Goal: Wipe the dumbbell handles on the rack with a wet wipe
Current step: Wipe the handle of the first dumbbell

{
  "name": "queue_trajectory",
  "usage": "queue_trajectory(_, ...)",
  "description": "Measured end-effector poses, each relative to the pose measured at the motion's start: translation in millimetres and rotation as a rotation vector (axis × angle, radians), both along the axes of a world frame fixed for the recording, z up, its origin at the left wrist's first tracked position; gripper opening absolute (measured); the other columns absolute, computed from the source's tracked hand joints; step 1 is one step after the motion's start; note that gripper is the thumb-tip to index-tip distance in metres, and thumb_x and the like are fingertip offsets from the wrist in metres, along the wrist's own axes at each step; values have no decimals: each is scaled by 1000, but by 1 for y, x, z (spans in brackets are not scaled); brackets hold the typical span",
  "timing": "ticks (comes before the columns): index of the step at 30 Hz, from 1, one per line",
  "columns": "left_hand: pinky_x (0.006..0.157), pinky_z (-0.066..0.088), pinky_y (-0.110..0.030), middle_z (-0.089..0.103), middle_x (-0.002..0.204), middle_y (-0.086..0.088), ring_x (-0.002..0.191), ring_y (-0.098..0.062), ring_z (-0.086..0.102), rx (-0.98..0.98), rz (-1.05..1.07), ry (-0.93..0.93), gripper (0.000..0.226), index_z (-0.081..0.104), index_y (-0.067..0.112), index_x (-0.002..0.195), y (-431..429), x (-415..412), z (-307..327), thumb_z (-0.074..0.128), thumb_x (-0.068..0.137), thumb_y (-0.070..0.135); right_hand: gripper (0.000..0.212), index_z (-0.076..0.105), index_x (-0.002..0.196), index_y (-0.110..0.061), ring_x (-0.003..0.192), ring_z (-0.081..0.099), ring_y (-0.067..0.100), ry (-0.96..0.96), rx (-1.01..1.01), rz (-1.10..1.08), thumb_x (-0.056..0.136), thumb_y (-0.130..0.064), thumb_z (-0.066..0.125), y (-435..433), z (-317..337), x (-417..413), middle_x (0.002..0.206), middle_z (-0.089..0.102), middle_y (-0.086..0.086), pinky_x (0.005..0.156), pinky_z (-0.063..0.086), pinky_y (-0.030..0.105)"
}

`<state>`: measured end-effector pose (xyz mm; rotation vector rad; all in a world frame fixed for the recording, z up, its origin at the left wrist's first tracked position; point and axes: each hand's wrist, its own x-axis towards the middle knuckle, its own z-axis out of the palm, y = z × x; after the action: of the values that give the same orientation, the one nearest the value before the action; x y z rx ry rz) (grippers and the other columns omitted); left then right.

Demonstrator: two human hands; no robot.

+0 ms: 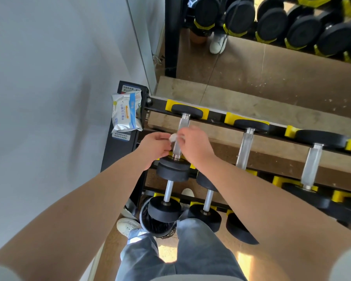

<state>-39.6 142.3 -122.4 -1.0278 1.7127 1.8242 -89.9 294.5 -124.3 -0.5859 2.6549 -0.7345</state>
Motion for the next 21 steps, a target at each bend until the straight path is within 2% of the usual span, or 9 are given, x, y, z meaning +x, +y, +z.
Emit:
queue_trajectory(3,76,59,-25,72,107,-8,94,-15,72,-13,7,-27,29,64,17,124,-3,-2,-1,66,97,6,20,72,115,-14,101,62,23,6,-68,-279,103,-19,59,-5,5,-27,110,67,8,81,38,25)
queue_trajectory(6,79,59,-26,72,111,-7,99,-17,72,-23,0,-30,29,65,16,126,-2,-2,-3,65,98,8,16,69,114,-16,98,60,20,-67,-98,-279,102,-18,59,-4,4,-21,108,65,4,79,41,25)
queue_trajectory(8,78,57,-24,71,110,-7,99,-16,70,-28,-4,-18,27,65,16,124,-1,-1,-3,64,99,7,9,67,104,-20,89,60,15,-175,-126,-252,99,-18,60,4,2,-4,96,64,-3,71,44,22)
queue_trajectory(10,77,55,-23,71,108,-7,98,-17,70,-46,-25,-6,28,65,16,124,1,-1,-4,63,98,6,7,65,92,-26,83,59,11,-314,-66,-180,94,-19,63,12,-3,15,84,62,-11,63,39,17)
queue_trajectory(12,73,53,-22,72,107,-6,98,-16,70,-65,-45,-10,29,66,16,124,2,-2,-5,63,97,6,8,64,89,-29,82,61,9,-399,-25,-153,92,-22,67,16,-7,28,86,64,-12,61,38,16)
queue_trajectory(14,75,53,-23,72,109,-5,101,-16,70,-90,-70,-19,30,66,18,125,2,-3,-5,64,97,7,6,64,91,-29,83,61,6,-425,-72,-235,93,-25,67,13,-8,30,90,66,-10,62,40,16)
queue_trajectory(18,78,54,-23,70,112,-4,106,-17,67,-138,-133,-9,34,64,18,128,4,-4,-1,65,96,8,2,62,96,-25,77,57,5,-460,-258,-545,97,-25,63,3,-8,10,87,62,-11,58,37,18)
queue_trajectory(21,80,57,-27,71,111,-1,104,-17,68,-192,-179,4,35,65,18,127,8,-8,-2,70,93,11,2,62,98,-24,78,58,7,-506,-326,-601,98,-24,64,3,-10,1,88,62,-11,60,40,20)
